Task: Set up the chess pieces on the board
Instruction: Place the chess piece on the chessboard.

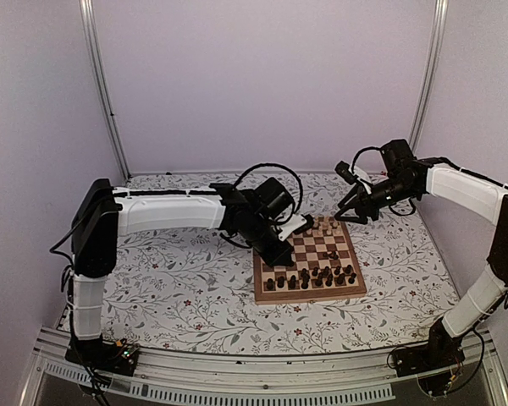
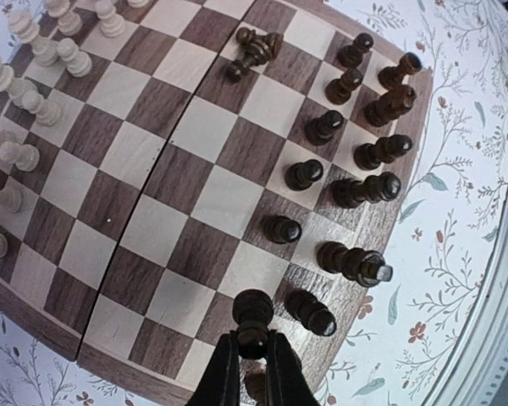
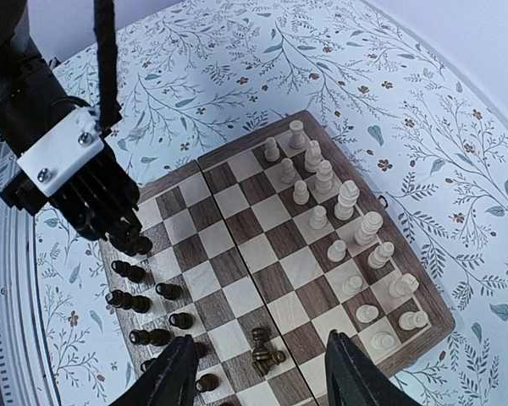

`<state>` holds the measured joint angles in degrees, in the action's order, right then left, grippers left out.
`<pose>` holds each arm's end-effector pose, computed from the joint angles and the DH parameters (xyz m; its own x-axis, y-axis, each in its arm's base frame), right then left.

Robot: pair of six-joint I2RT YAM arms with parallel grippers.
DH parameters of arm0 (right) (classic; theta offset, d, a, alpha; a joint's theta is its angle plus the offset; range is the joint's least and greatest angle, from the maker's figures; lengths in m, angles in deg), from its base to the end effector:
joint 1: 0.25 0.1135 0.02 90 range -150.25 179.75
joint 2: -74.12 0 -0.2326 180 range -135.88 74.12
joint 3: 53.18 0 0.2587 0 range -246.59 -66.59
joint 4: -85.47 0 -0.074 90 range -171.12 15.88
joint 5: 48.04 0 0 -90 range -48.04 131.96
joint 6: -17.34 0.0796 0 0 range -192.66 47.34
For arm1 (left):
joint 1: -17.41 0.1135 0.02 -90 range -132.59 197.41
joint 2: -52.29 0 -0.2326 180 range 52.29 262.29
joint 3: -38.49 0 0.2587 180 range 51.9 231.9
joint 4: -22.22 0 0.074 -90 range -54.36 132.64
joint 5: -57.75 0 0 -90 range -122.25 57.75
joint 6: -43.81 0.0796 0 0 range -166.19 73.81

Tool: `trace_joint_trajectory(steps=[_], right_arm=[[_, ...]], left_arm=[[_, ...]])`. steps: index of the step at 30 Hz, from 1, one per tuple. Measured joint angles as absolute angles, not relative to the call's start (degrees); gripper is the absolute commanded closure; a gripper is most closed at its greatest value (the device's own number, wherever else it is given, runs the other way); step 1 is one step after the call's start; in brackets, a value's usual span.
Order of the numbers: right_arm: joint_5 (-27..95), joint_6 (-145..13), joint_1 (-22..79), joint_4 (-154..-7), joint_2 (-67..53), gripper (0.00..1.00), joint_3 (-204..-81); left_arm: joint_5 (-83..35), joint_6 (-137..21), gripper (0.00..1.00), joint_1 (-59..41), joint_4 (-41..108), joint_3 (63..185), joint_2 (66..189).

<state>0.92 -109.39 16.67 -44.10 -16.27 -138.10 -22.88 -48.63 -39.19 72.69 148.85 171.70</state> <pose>0.3237 0.1531 0.2104 -0.2930 -0.5606 -0.7745 -0.9320 0.3483 0.1005 0.2463 -0.3971 0.1440 -0.5110 0.6986 -0.5008 0.8482 0.5044 -0.1618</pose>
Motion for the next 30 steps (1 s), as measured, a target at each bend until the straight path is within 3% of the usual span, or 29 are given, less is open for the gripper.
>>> trace_joint_trajectory(steps=[13,15,16,30], right_arm=[[1.6,-110.0,16.7,-44.1,-16.4,0.4,-137.8],[1.6,-110.0,16.7,-44.1,-16.6,0.03,-137.8],[1.7,-110.0,16.7,-44.0,-16.8,0.01,-137.8],[2.5,-110.8,16.7,-44.1,-17.7,0.01,-137.7]], left_arm=[[-24.0,-45.1,0.93,-39.9,78.6,156.6,179.0],[-23.6,-44.7,0.93,-39.9,79.4,157.3,179.8],[-23.4,-44.6,0.93,-39.9,79.9,157.5,180.0],[-20.7,-44.1,0.92,-39.9,81.5,159.2,181.6]])
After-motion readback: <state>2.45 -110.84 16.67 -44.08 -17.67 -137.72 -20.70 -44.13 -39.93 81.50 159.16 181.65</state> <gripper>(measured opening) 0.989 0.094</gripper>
